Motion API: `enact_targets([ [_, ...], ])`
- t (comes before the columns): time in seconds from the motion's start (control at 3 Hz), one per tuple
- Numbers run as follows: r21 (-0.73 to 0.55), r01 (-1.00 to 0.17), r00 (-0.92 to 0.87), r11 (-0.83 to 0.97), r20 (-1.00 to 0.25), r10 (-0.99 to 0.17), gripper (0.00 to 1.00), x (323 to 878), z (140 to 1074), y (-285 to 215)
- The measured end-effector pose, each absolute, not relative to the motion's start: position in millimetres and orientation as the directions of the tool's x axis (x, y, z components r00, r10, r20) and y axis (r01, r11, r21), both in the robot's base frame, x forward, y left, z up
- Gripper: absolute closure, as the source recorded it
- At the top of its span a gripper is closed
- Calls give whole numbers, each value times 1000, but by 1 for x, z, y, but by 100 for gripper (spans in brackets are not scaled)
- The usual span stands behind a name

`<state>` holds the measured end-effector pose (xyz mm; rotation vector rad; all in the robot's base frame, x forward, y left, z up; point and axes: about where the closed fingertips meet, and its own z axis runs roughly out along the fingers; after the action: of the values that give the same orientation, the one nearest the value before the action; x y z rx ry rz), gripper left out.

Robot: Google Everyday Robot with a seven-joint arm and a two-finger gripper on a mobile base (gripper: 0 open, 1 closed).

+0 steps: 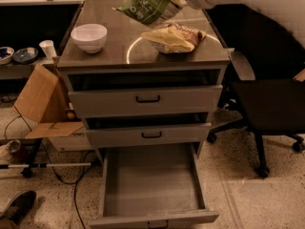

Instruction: Place green jalapeno chip bag into bottom drawer

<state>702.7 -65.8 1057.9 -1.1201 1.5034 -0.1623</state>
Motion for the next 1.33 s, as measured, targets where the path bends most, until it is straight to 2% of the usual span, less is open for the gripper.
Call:
enact_targets([
  [0.67,-557,-668,263,493,-797,-544,100,627,1049,-96],
  [1.33,-597,-740,415,309,-767,-490,100,596,1009,-114],
])
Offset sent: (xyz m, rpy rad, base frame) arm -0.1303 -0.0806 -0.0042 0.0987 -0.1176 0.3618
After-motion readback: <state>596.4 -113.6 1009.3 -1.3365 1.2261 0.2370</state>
